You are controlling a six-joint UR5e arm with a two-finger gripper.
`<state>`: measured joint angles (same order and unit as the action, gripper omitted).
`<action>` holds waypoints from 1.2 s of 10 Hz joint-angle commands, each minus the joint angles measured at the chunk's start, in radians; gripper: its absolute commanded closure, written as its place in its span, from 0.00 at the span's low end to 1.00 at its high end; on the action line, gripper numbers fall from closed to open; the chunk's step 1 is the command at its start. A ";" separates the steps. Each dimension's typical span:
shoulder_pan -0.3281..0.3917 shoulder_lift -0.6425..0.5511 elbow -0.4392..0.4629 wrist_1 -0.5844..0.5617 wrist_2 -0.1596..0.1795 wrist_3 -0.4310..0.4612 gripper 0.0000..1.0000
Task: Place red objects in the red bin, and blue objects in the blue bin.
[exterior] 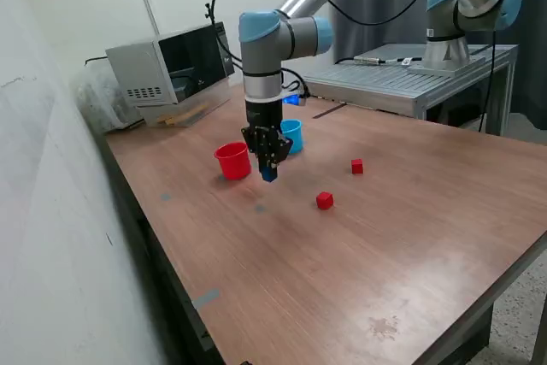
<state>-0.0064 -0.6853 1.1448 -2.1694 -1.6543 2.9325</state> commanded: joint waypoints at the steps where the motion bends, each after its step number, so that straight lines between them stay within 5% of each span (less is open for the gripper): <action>1: -0.009 -0.171 0.183 0.002 -0.013 0.089 1.00; 3: -0.023 -0.296 0.304 0.023 -0.112 0.180 1.00; 5: -0.076 -0.338 0.370 0.072 -0.163 0.214 1.00; 9: -0.210 -0.339 0.394 0.111 -0.174 0.217 1.00; 12: -0.242 -0.330 0.394 0.111 -0.173 0.215 1.00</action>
<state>-0.2313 -1.0210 1.5371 -2.0593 -1.8273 3.1488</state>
